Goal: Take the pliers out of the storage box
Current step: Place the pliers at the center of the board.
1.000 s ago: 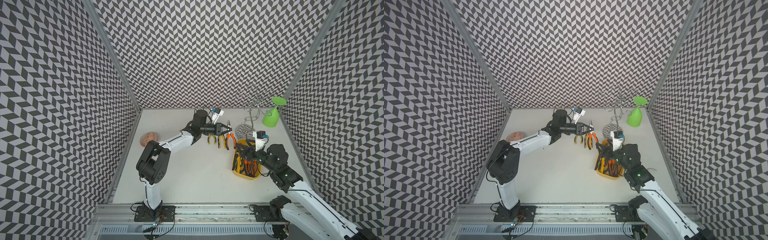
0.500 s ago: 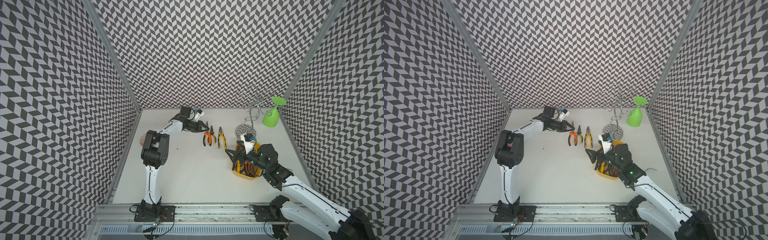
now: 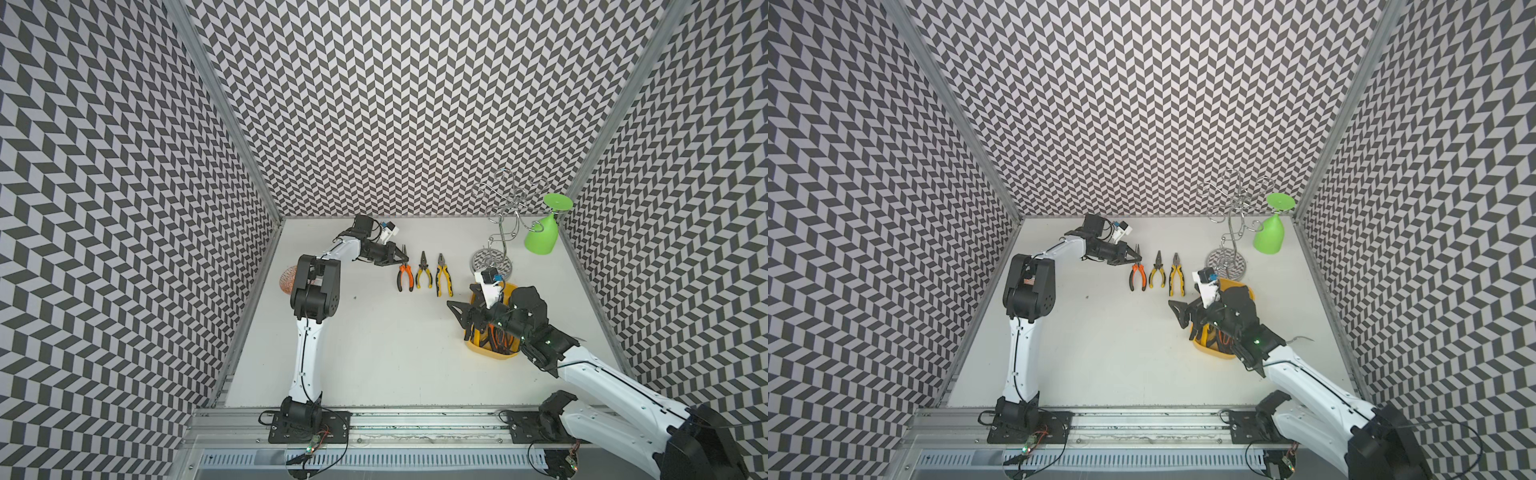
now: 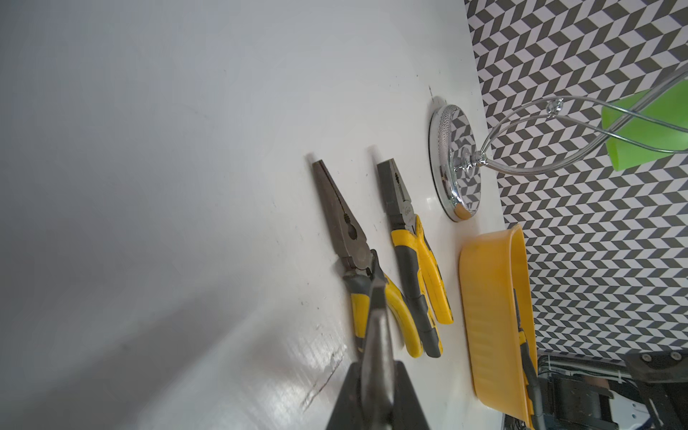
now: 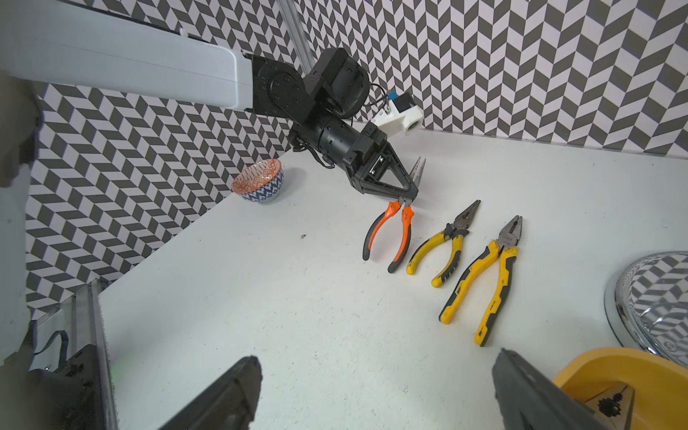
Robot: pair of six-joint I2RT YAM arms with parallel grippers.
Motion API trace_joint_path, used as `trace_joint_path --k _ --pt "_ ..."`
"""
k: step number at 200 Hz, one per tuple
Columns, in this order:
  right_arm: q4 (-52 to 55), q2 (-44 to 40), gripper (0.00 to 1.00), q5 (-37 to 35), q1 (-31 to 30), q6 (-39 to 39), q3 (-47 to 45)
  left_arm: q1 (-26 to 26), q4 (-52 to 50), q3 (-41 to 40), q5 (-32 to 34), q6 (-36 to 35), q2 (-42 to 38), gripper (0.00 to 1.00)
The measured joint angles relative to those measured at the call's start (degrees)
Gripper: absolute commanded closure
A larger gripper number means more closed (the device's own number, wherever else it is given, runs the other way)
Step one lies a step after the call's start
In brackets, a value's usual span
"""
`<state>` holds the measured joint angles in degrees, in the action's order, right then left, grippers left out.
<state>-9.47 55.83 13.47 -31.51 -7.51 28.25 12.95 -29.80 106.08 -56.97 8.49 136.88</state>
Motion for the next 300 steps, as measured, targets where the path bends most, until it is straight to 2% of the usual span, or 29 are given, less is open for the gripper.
trace_joint_path --k 39,50,83,107,144,160,170,178,194,210,248,277,300 --pt "0.00 0.02 0.01 -1.66 -0.07 -0.02 -0.13 -0.83 0.79 0.28 -5.25 1.81 2.64 1.00" --pt "0.00 0.09 0.01 -1.92 -0.11 -0.04 -0.20 -1.11 0.87 0.57 -6.08 2.58 3.37 0.93" --pt "0.17 0.50 0.01 -2.54 -0.20 -0.04 -0.28 -1.51 1.79 0.61 -7.19 4.76 4.15 0.85" --pt "0.57 0.50 0.01 -2.82 -0.20 0.15 -0.28 -1.51 2.93 0.52 -6.25 5.33 4.20 0.73" --pt "1.88 0.48 0.01 -3.32 -0.20 0.55 -0.28 -1.51 4.48 -0.15 -4.15 6.73 4.28 0.70" --pt "1.97 0.33 0.02 -3.87 -0.20 0.48 -0.28 -1.51 5.42 -0.76 -3.23 7.65 4.28 0.61" --pt "2.12 0.13 0.01 -4.37 -0.20 0.46 -0.28 -1.51 6.08 -1.31 -2.82 8.39 4.28 0.52" --pt "2.40 -0.09 0.02 -4.98 -0.20 0.44 -0.28 -1.51 6.73 -1.53 -3.15 8.74 4.26 0.49" --pt "3.02 -0.61 0.02 -6.08 -0.20 0.37 -0.28 -1.51 8.00 -1.77 -3.37 9.75 3.87 0.33" --pt "3.30 -0.83 0.02 -6.99 -0.20 0.33 -0.28 -1.46 9.09 -2.23 -2.21 10.91 2.73 0.22" --pt "3.54 -0.87 0.03 -8.76 -0.20 -0.55 -0.28 -0.63 10.34 -2.60 1.33 12.09 1.18 0.05" --pt "4.46 -1.36 0.00 -13.25 -0.20 -2.47 -0.28 -0.09 10.47 -3.89 4.98 11.96 -0.98 0.02" --pt "5.73 -2.14 0.01 -17.77 -0.20 -4.44 -0.28 0.50 12.00 -10.56 9.35 12.33 -6.08 0.02"
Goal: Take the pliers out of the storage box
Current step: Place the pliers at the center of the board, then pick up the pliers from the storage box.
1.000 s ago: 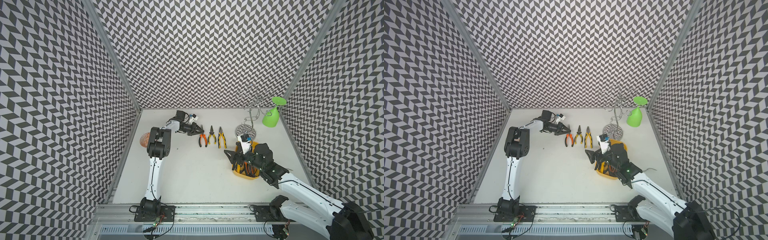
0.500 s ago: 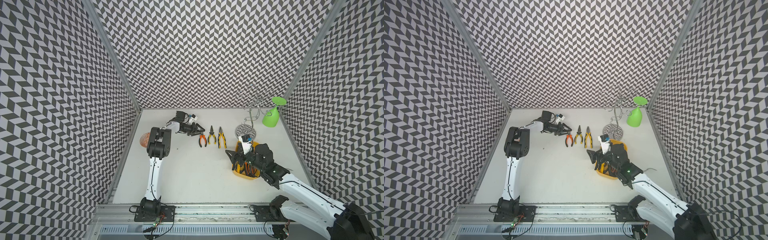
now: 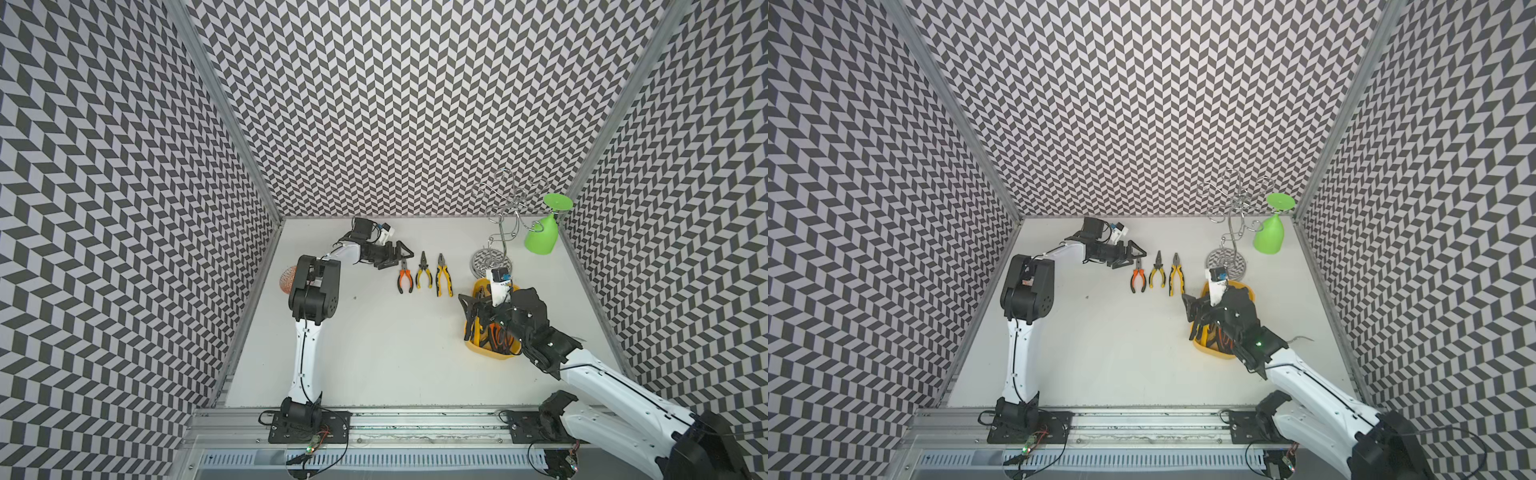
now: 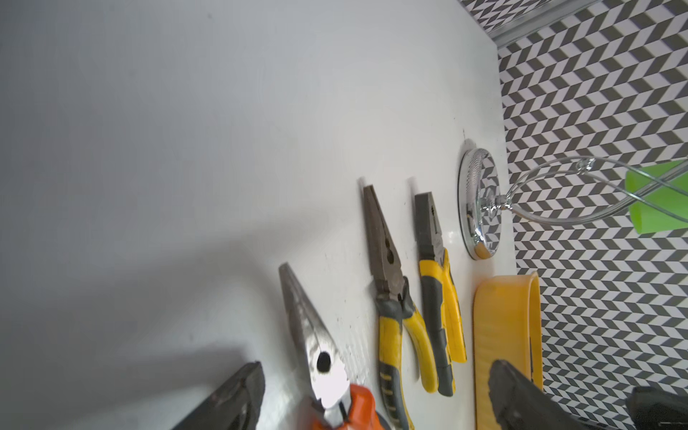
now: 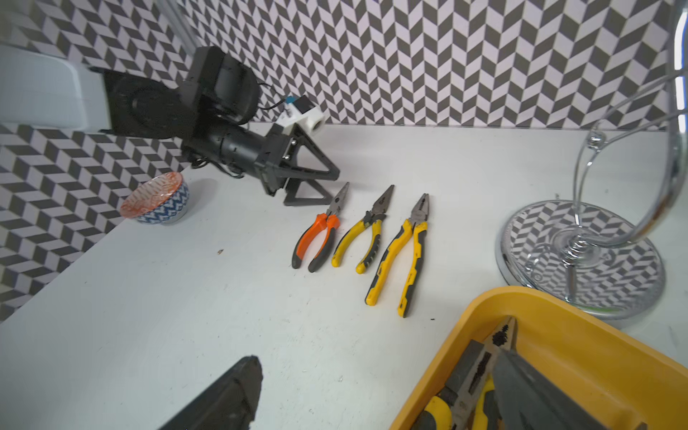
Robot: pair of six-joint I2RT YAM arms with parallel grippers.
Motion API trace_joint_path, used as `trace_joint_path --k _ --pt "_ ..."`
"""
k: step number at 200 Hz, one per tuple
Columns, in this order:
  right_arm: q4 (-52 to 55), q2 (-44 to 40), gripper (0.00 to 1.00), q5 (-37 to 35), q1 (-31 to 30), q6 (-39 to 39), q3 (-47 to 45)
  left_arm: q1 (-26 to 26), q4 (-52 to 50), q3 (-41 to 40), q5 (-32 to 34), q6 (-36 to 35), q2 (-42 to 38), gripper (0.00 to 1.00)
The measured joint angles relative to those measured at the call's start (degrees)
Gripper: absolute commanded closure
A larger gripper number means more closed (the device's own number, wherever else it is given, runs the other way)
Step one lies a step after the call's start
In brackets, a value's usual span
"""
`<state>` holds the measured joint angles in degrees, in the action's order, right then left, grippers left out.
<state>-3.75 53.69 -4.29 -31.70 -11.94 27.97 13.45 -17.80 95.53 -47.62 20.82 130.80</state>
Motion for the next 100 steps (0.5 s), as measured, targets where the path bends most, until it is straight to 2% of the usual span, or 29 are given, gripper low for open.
trace_joint_path --k 50,74,100 --pt "11.93 1.75 0.01 -5.03 0.35 -6.73 5.53 2.71 8.74 -15.74 7.39 2.49 -16.52 0.02" --pt "17.75 1.90 0.01 -4.44 0.81 -10.08 8.57 5.33 13.86 -20.98 10.80 2.97 -24.26 0.02" --pt "23.41 2.99 0.07 -1.22 2.73 -12.07 10.73 8.13 18.32 -26.08 13.60 1.97 -30.53 0.02"
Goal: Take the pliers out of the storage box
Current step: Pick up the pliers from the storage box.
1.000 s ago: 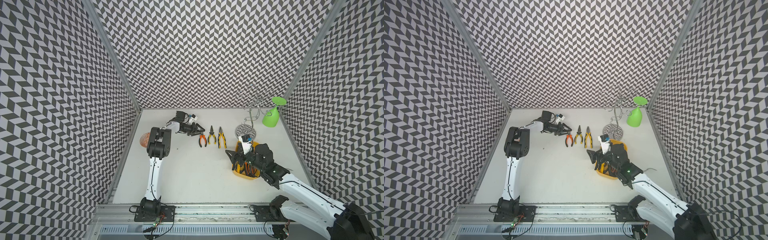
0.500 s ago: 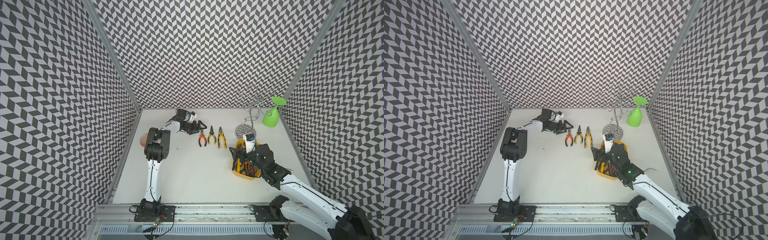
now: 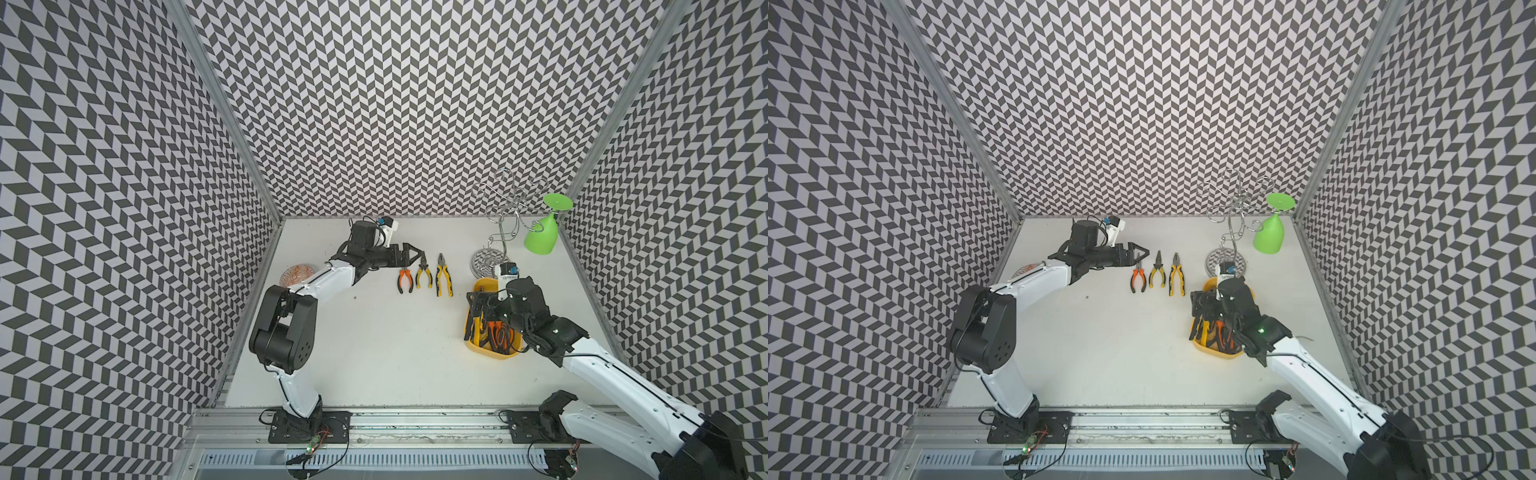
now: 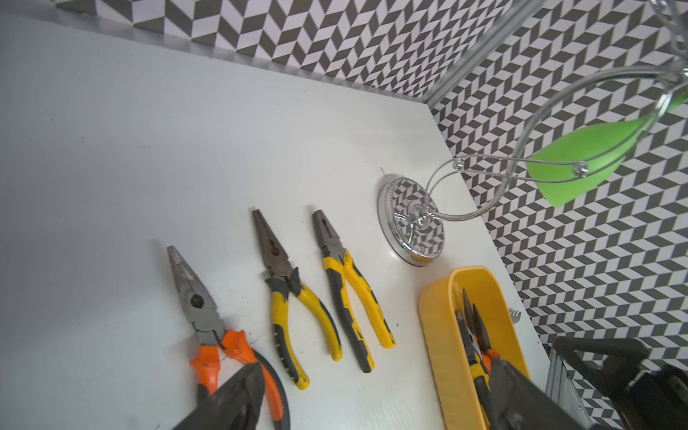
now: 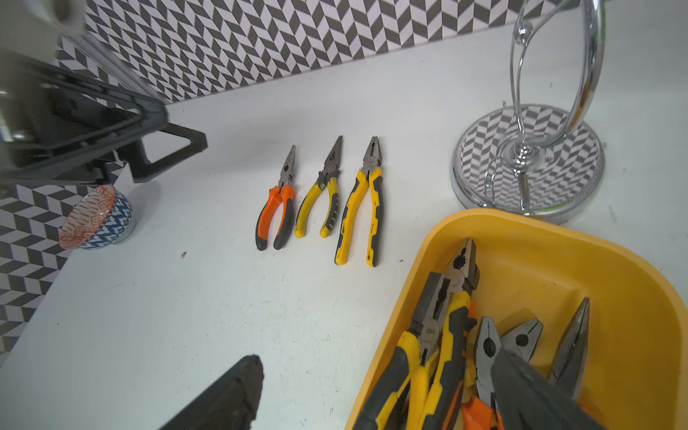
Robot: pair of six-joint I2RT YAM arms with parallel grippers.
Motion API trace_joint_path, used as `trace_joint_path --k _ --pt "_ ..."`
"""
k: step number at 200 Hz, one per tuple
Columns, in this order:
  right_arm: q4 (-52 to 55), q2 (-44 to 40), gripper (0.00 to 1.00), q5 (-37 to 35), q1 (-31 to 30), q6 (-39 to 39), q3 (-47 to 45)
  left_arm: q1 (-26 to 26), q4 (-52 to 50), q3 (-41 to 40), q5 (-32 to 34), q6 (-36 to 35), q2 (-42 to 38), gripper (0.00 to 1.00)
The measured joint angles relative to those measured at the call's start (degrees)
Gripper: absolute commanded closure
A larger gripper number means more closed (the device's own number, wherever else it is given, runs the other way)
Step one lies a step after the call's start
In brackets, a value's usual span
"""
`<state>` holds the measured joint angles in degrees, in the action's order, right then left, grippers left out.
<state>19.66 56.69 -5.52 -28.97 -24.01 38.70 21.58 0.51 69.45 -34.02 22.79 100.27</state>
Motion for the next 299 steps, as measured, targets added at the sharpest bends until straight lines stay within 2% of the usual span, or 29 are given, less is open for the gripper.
trace_joint_path --k 36,80,127,191,218,255,299 --pt "6.67 3.02 0.30 3.30 4.85 -1.38 0.35 4.74 4.61 -6.05 4.76 -5.60 -6.67 0.02" --pt "11.58 8.22 0.55 5.99 8.68 -1.09 1.49 12.81 9.70 -14.64 11.69 -17.00 -14.88 0.02" --pt "13.20 16.33 0.61 9.33 8.87 0.00 6.25 19.65 15.61 -21.38 16.28 -27.30 -21.27 0.02" --pt "12.02 23.17 0.66 12.59 8.90 -0.55 6.58 20.09 17.27 -21.59 15.19 -33.55 -21.94 0.02" --pt "13.09 23.12 0.83 11.76 8.92 -1.57 7.23 20.44 17.49 -21.86 13.97 -35.19 -21.94 0.02" --pt "13.05 22.38 0.98 8.81 9.18 -2.25 7.08 20.44 17.64 -21.86 13.27 -35.87 -21.90 0.02" --pt "11.17 15.76 1.00 3.50 9.14 -2.60 3.21 20.44 19.56 -21.86 13.20 -34.42 -21.35 0.02"
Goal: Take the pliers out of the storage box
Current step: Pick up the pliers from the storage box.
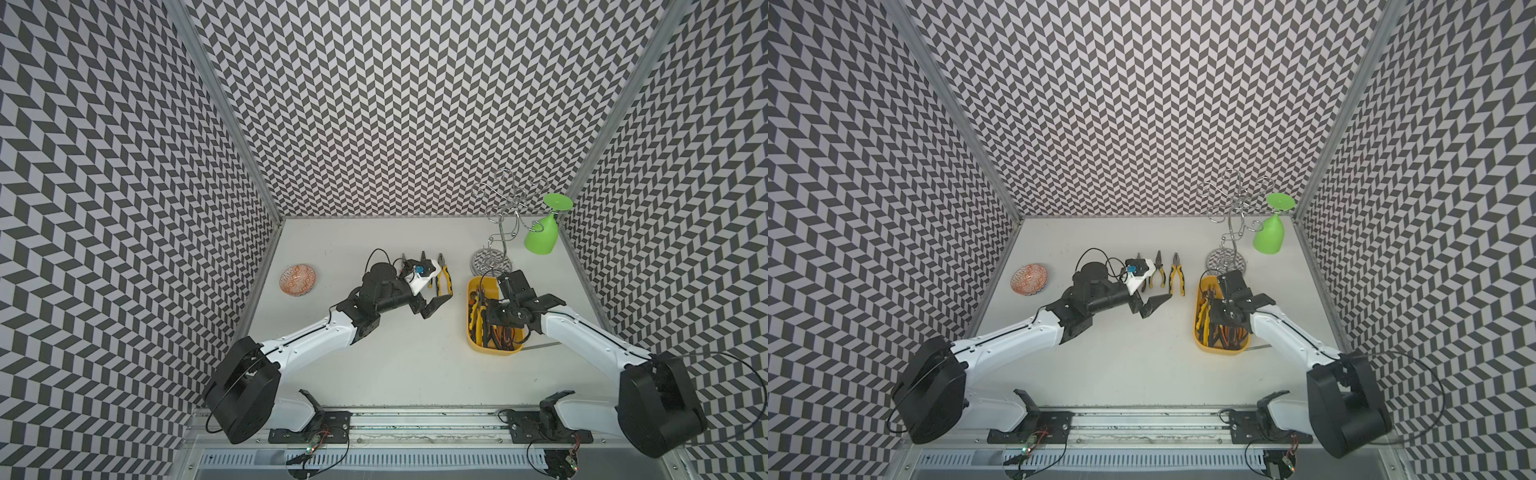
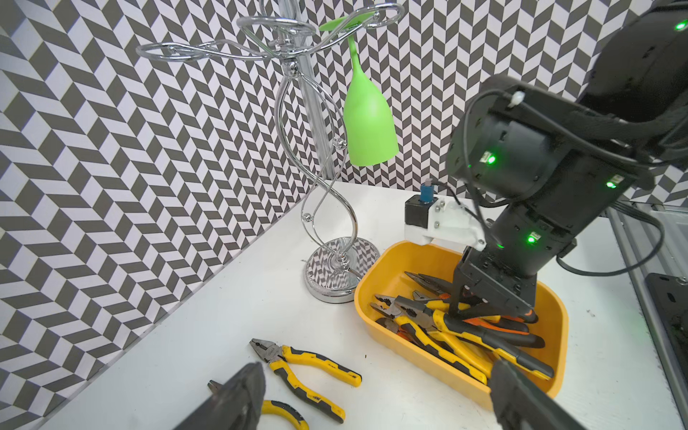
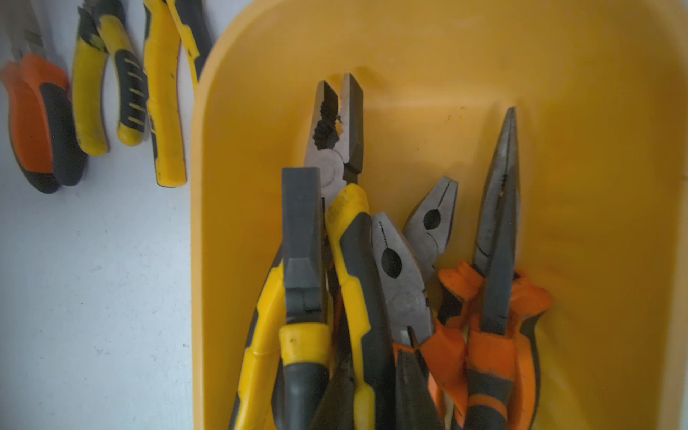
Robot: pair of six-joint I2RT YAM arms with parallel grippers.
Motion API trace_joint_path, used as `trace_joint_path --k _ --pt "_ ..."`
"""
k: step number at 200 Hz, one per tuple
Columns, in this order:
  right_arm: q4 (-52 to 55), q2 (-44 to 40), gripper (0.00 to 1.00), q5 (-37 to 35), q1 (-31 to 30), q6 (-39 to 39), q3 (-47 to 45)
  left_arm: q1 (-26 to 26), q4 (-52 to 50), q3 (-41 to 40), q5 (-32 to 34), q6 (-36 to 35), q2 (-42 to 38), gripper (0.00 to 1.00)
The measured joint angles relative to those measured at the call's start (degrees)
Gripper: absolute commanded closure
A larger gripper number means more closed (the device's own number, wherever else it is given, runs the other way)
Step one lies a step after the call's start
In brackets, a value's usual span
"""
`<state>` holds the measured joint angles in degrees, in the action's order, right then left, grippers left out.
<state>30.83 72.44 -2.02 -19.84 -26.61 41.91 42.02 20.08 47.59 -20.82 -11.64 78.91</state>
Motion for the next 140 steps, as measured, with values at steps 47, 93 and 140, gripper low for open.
trace_joint_path --k 47,93,140 --pt "-8.35 -10.84 1.00 -2.27 0.04 1.88 -8.68 -0.59 3.37 0.00 -0.28 7.54 0.33 0.02" --pt "-17.77 -20.04 1.00 -2.25 0.04 4.37 -15.98 -1.20 5.55 0.24 -2.97 11.78 2.23 0.02" --pt "-25.66 -25.59 1.00 -2.12 0.04 6.91 -16.81 -1.20 6.47 0.79 -6.54 14.47 5.97 0.02"
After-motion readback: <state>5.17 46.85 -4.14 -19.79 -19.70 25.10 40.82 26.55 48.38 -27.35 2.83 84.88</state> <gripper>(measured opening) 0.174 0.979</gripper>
